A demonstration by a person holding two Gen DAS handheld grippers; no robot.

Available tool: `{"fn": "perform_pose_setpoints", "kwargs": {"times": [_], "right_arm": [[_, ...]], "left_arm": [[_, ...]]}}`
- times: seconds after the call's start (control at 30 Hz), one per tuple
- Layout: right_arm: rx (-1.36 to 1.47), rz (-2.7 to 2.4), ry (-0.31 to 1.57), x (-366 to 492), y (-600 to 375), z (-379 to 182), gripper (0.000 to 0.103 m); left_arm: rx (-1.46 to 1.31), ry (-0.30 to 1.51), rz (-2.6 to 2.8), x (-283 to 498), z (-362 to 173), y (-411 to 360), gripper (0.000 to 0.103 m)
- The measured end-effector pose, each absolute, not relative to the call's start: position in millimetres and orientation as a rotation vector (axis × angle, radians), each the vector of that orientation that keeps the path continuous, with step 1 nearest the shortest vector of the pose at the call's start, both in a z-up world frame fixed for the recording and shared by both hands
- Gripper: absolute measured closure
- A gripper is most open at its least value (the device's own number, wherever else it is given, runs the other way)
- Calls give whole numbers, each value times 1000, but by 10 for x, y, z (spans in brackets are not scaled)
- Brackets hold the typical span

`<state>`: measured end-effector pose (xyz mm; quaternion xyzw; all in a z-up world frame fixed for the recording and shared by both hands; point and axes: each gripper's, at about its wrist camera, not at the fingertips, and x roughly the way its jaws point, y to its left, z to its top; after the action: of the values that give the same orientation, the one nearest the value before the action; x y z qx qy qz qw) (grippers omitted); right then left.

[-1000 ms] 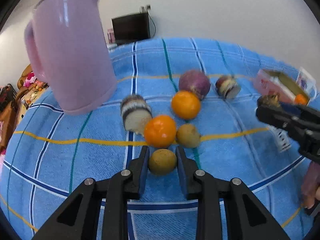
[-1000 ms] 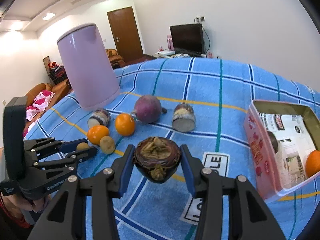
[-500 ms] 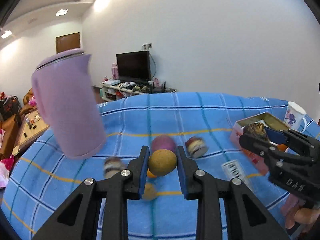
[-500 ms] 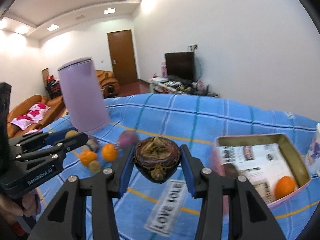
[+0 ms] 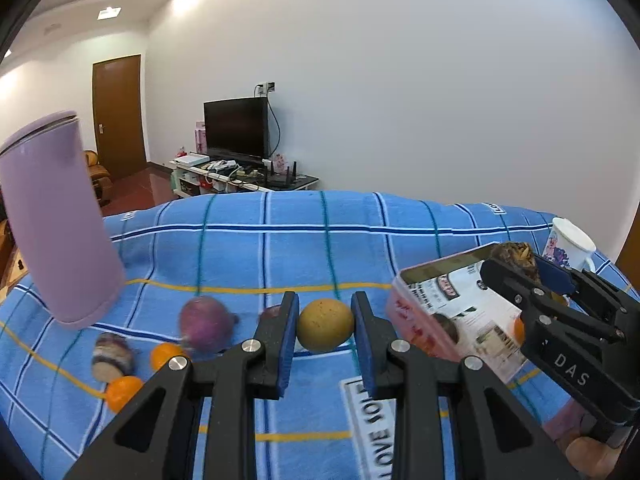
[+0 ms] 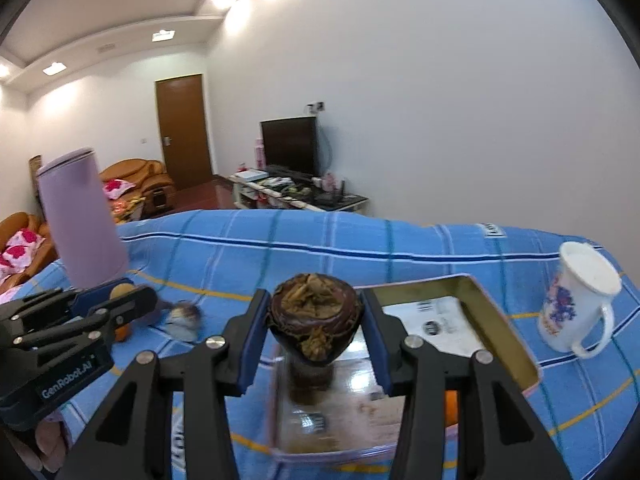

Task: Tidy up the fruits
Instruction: 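Carry both fruits over the tin and release them inside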

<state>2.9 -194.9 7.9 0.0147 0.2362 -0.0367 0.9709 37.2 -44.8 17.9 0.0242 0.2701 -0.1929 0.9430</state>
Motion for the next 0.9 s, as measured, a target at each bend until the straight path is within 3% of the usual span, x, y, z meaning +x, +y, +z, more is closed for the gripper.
{"fn": "perform_pose_setpoints", "kwargs": {"times": [0.9], "right_arm": [[74,-258,614,237,-3007,-134,55]], "left_arm": [[139,634,-426,505,-111,-1780,74]]}}
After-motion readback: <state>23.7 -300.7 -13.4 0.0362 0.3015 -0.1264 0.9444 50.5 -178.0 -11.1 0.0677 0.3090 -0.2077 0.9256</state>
